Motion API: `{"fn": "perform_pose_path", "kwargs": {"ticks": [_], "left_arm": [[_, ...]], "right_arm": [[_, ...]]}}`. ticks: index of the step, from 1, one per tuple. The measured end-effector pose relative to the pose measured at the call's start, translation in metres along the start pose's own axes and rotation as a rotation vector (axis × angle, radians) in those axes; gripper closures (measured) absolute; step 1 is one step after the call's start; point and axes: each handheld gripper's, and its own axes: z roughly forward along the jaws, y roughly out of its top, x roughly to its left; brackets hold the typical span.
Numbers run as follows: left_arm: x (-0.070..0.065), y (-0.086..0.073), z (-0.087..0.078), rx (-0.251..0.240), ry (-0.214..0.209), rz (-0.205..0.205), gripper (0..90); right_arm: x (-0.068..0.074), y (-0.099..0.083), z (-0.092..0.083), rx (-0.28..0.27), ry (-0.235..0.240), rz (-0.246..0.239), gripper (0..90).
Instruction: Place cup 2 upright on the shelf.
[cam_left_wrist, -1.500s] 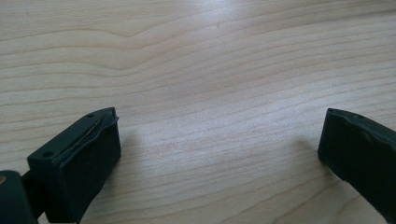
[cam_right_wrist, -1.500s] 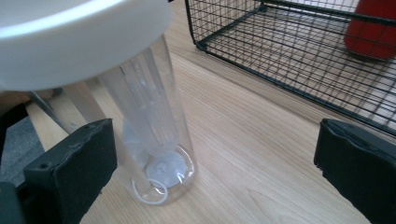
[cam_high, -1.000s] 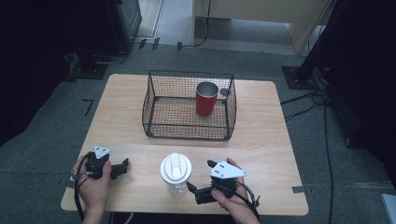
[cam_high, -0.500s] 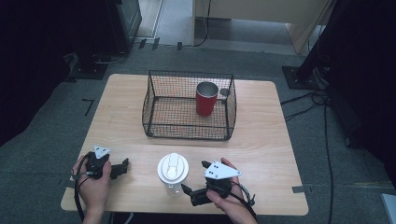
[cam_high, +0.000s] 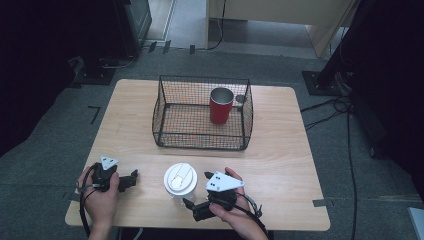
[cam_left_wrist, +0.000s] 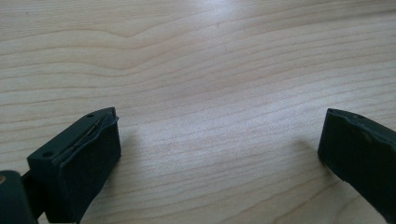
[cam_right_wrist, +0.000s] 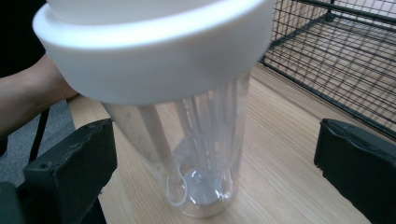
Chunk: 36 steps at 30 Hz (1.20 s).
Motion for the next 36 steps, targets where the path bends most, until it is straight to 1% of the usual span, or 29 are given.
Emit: {"fn": "perform_pose_path", "kwargs": {"ticks": [9,16,24,26,29,32,36], "left_arm": [[0.0,0.0,0.0,0.0,-0.001,-0.001,0.0],[0.0,0.0,0.0,-0.001,-0.001,-0.001,0.0],[0.0,0.0,0.0,-0.001,-0.002,-0.002,0.0],[0.0,0.0,0.0,-0.002,-0.003,-0.002,0.0],[0.0,0.0,0.0,-0.003,-0.003,-0.003,0.0],[0.0,0.0,0.0,-0.001,-0.002,-0.002,0.0],[0.0,0.0,0.0,-0.002,-0.003,-0.003,0.0]], "right_arm": [[0.01,0.011,0.016,-0.003,0.018,-0.017,0.0],[0.014,0.019,0.024,-0.014,0.028,-0.016,0.0],[0.016,0.02,0.032,-0.019,0.031,0.004,0.3],[0.016,0.021,0.032,-0.025,0.03,0.009,3.2],[0.018,0.021,0.031,-0.049,0.017,-0.006,9.2],[0.02,0.022,0.03,-0.066,-0.008,-0.02,11.3],[0.019,0.022,0.029,-0.079,-0.028,-0.019,12.8]]}}
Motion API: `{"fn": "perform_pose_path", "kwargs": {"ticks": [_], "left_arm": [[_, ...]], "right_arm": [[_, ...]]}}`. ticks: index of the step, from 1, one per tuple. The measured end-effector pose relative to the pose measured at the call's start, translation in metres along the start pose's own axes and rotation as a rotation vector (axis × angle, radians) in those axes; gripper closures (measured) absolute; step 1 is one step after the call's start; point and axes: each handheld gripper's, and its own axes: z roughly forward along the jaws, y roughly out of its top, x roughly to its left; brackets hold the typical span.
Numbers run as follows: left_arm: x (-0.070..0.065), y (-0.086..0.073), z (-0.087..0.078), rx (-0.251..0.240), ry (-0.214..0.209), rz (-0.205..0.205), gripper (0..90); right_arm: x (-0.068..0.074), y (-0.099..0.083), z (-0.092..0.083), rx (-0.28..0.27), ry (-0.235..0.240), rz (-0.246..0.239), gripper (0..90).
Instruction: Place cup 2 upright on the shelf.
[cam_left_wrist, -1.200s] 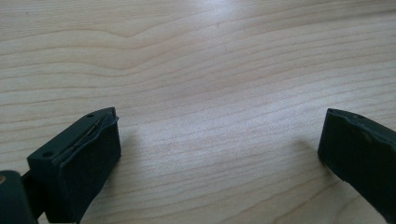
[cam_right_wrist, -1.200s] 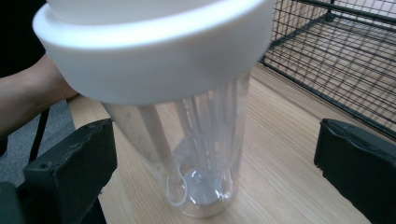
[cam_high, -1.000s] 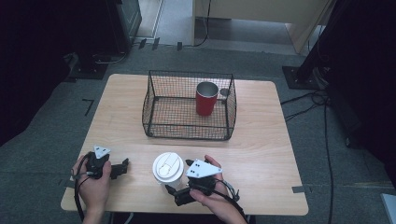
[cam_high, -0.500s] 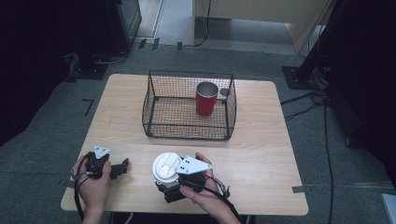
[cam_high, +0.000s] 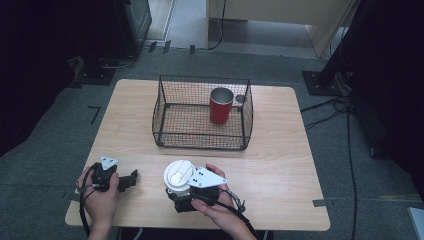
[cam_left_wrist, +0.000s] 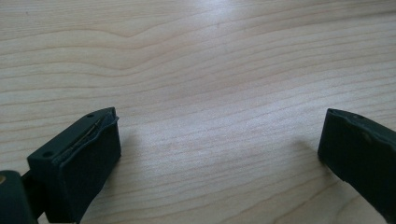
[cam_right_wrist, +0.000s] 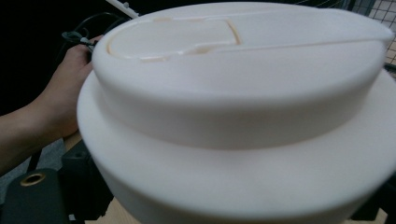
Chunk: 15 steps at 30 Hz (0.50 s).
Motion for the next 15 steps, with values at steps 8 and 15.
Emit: {"fn": "perform_pose_path", "kwargs": {"ticks": [8,15], "left_arm": [[0.0,0.0,0.0,0.001,0.001,0.001,0.0],[0.0001,0.0,0.0,-0.001,-0.001,-0.001,0.0]], "right_arm": [[0.002,0.0004,-0.0015,-0.039,0.006,-0.011,16.0],[0.0036,0.0002,-0.001,-0.048,0.007,-0.021,16.3]]}}
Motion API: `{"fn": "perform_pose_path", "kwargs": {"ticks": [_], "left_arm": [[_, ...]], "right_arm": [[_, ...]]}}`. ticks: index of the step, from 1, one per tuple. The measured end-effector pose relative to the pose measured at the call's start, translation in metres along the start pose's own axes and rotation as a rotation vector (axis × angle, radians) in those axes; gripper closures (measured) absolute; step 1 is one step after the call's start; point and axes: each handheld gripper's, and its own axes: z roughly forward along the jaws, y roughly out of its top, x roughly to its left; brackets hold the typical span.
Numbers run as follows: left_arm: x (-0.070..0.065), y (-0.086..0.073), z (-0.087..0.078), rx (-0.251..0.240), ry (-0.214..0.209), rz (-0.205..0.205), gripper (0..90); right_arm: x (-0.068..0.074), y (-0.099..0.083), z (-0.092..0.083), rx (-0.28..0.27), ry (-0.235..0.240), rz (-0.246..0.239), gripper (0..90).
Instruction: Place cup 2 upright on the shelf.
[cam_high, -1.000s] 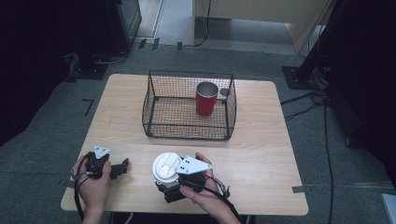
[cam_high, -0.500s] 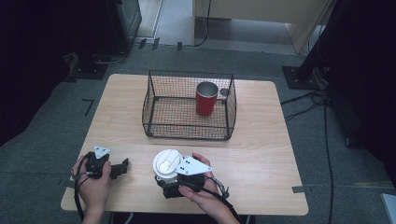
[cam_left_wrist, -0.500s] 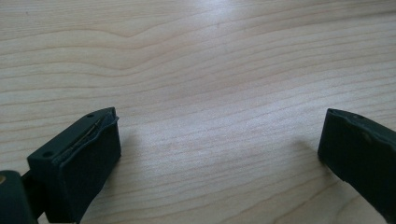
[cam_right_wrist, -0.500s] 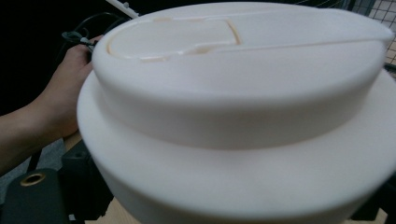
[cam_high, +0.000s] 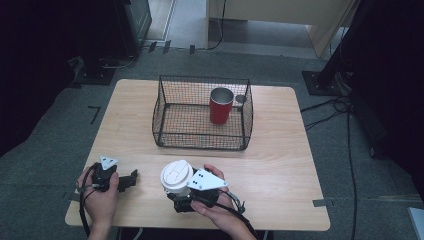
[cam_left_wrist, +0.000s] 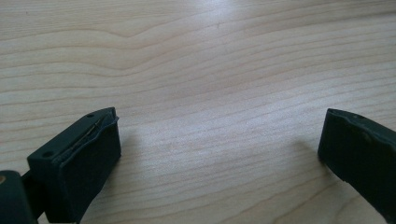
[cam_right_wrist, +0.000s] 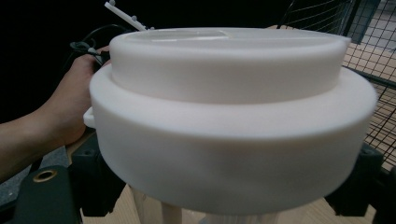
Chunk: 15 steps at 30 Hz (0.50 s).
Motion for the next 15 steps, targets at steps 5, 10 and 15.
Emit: {"fn": "perform_pose_path", "kwargs": {"ticks": [5,10,15], "left_arm": [[0.0,0.0,0.0,0.001,0.0,0.001,0.0],[0.0,0.0,0.0,0.0,0.0,0.001,0.0],[0.0,0.0,0.0,0.0,0.0,0.001,0.0]], "right_arm": [[-0.001,0.003,-0.003,-0.026,-0.001,0.005,16.3],[-0.004,0.007,-0.004,-0.041,-0.013,0.009,16.3],[-0.005,0.013,-0.007,-0.065,-0.02,0.005,16.3]]}}
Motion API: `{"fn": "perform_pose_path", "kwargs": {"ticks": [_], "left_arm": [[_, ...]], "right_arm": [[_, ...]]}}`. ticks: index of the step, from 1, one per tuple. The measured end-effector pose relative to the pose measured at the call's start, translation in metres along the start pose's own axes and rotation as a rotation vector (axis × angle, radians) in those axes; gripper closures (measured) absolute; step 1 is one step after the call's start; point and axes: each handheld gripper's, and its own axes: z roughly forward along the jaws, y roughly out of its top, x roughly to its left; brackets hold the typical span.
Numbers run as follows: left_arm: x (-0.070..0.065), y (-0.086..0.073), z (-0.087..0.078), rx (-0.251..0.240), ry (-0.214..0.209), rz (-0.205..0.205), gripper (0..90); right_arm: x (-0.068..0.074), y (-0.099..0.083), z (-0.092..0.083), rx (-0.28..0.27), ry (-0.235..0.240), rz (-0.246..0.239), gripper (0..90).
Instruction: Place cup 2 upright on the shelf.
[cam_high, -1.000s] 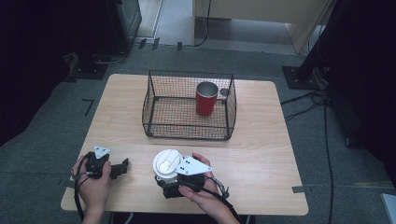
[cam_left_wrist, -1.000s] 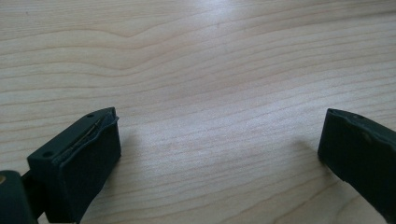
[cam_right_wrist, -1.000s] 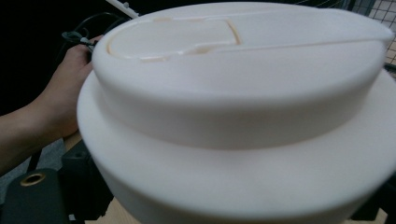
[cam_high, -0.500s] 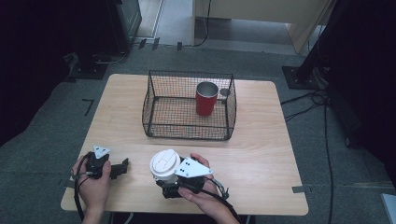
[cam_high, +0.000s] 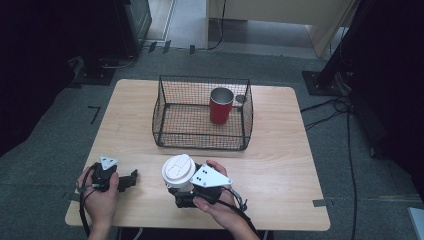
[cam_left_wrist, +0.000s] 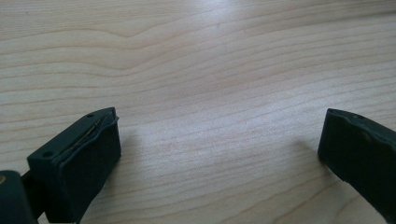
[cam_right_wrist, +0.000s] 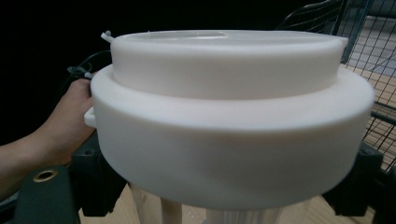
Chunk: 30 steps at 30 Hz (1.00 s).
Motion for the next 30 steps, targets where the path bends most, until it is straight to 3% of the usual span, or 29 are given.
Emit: {"fn": "perform_pose_path", "kwargs": {"ticks": [16,30], "left_arm": [[0.0,0.0,0.0,0.001,0.0,0.0,0.0],[0.0,0.0,0.0,0.0,-0.002,-0.003,0.0]], "right_arm": [[-0.007,0.025,0.0,-0.095,-0.041,-0.011,16.3],[-0.022,0.059,0.006,-0.157,-0.098,-0.028,16.3]]}}
